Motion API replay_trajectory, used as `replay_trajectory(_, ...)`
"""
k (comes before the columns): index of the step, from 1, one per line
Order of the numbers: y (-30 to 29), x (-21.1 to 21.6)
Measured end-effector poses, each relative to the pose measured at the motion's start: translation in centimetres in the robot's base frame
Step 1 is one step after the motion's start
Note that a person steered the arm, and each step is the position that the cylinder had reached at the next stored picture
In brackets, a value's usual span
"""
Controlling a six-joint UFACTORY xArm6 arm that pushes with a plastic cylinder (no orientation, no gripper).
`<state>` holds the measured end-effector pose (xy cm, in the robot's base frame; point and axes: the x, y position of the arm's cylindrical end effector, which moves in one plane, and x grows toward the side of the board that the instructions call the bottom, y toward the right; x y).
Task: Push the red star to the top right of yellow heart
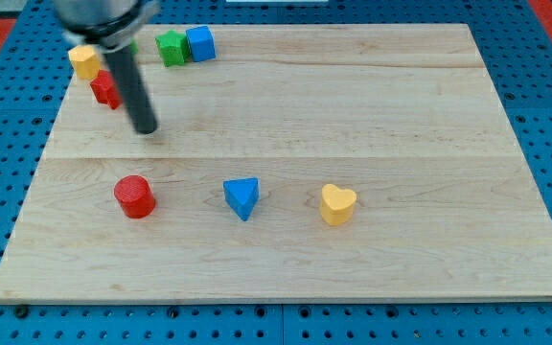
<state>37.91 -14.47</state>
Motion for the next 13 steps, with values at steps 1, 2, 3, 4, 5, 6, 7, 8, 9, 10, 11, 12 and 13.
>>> replay_trajectory(1, -5.5, 4.1)
replay_trajectory(2, -15.9, 4.0)
replay_trajectory(3, -16.0, 2.7)
replay_trajectory(4, -15.7, -3.6)
replay_trajectory(5, -14.5, -4.4)
replay_trajectory(6, -6.7, -8.3)
replay_trajectory(7, -3.5, -1.3)
replay_trajectory(8, -3.1, 0.0)
replay_trajectory(9, -2.2, 1.3)
replay_trajectory(10, -5.1, 3.2)
replay_trajectory(11, -1.7, 2.2)
replay_trajectory(12, 7.1, 0.2)
replay_trajectory(13, 4.1, 0.0)
